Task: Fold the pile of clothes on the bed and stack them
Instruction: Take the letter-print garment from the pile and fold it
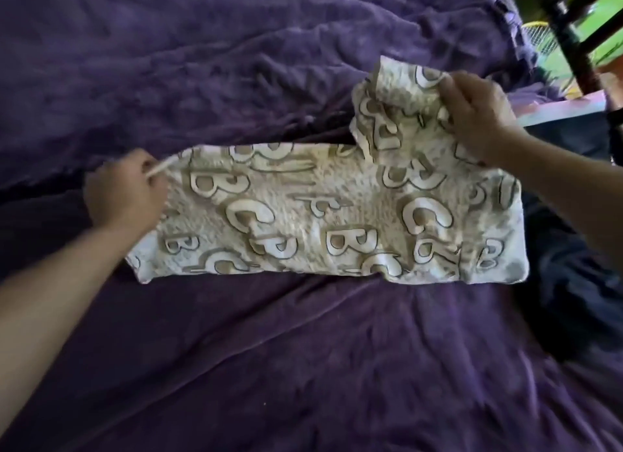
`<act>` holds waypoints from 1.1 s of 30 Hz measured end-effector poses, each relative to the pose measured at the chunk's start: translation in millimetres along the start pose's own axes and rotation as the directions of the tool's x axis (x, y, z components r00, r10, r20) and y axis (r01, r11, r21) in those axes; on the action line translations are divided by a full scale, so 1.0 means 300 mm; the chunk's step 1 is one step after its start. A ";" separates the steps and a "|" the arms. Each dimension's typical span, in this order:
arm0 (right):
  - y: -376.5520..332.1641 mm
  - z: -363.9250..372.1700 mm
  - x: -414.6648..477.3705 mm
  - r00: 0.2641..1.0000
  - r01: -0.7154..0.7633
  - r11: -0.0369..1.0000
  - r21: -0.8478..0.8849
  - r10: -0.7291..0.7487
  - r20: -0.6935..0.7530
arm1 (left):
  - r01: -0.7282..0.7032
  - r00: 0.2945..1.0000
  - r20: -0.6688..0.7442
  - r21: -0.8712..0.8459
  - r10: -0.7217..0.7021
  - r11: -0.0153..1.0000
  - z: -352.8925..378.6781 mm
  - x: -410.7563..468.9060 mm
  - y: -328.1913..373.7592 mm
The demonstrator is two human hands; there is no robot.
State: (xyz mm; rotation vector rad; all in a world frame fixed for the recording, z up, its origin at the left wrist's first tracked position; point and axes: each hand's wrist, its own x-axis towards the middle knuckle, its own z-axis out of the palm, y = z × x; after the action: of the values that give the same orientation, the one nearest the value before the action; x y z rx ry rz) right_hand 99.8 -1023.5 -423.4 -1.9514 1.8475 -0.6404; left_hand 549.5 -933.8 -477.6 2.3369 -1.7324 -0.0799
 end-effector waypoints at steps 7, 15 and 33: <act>0.174 0.097 0.123 0.939 -0.340 0.929 -0.143 0.345 0.005 | -0.163 0.982 0.104 0.052 0.157 0.985 0.156 -0.020 0.228; 0.441 0.108 -0.445 0.717 -0.676 0.734 -0.060 0.675 0.172 | -0.537 0.732 0.513 0.029 0.448 0.843 0.355 -0.503 0.392; 0.369 0.019 -0.222 0.925 -0.361 0.887 -0.287 0.380 0.013 | -0.438 0.680 0.536 -0.249 0.500 0.864 0.253 -0.450 0.524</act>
State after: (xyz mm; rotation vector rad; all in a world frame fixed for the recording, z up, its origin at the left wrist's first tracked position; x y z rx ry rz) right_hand 9.3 -964.6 -494.8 -1.6723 2.2844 -0.1975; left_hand 348.1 -860.1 -529.9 1.8063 -2.4958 -0.8638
